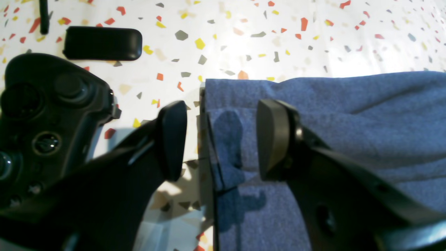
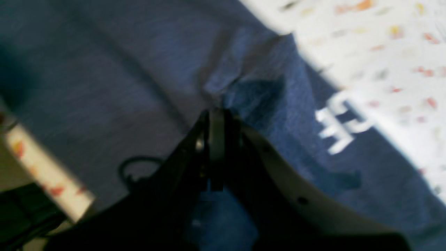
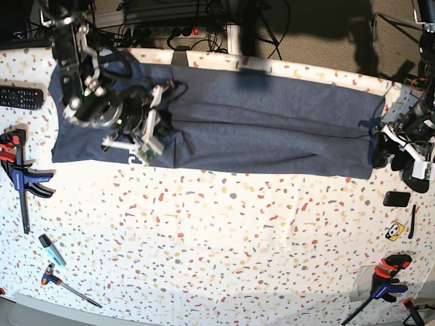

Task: Fold the T-shirt properly
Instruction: 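Grasp the folded strip end with the right gripper and fold it inward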

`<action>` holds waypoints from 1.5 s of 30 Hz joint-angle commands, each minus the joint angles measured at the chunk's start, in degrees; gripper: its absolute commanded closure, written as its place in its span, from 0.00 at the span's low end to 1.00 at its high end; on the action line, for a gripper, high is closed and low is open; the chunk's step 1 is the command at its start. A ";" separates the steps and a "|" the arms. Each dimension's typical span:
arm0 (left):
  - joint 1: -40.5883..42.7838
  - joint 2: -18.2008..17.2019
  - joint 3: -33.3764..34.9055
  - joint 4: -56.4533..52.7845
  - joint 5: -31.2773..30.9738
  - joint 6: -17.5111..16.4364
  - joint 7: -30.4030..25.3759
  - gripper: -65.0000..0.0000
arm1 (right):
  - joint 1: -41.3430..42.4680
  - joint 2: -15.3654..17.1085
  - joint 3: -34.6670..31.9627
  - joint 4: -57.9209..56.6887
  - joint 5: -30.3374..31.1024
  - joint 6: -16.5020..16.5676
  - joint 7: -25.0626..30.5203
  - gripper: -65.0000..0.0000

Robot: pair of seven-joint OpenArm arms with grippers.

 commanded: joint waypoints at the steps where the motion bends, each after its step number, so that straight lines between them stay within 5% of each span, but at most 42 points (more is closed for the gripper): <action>1: -0.79 -1.01 -0.48 0.96 -0.90 -0.17 -1.46 0.52 | -0.28 0.46 0.39 1.66 0.35 0.12 1.68 1.00; 5: -0.76 -0.98 -0.48 0.96 -0.90 -0.20 -1.03 0.52 | -2.05 0.46 0.39 1.75 0.37 0.12 1.90 1.00; 9: -0.59 -1.01 -0.48 0.96 -0.90 -0.20 -0.59 0.52 | -2.03 0.46 0.39 1.75 0.92 0.12 1.46 0.62; 11: -0.61 -1.03 -0.48 0.96 -0.85 -0.20 0.31 0.52 | -2.03 0.46 0.39 1.75 2.56 0.12 1.42 0.54; 26: -0.66 -1.16 -0.48 -4.87 -2.03 -0.24 0.02 0.52 | -2.05 0.46 7.93 2.89 5.88 0.12 1.07 0.54; 33: -1.64 -1.14 -0.48 -13.40 -9.09 -5.20 -1.86 0.52 | -2.05 0.44 13.79 2.89 13.92 0.12 1.07 0.54; 45: -1.86 1.49 -0.31 -14.93 -12.00 -8.46 1.70 0.52 | -2.05 0.46 14.69 2.89 14.40 0.12 -0.22 0.54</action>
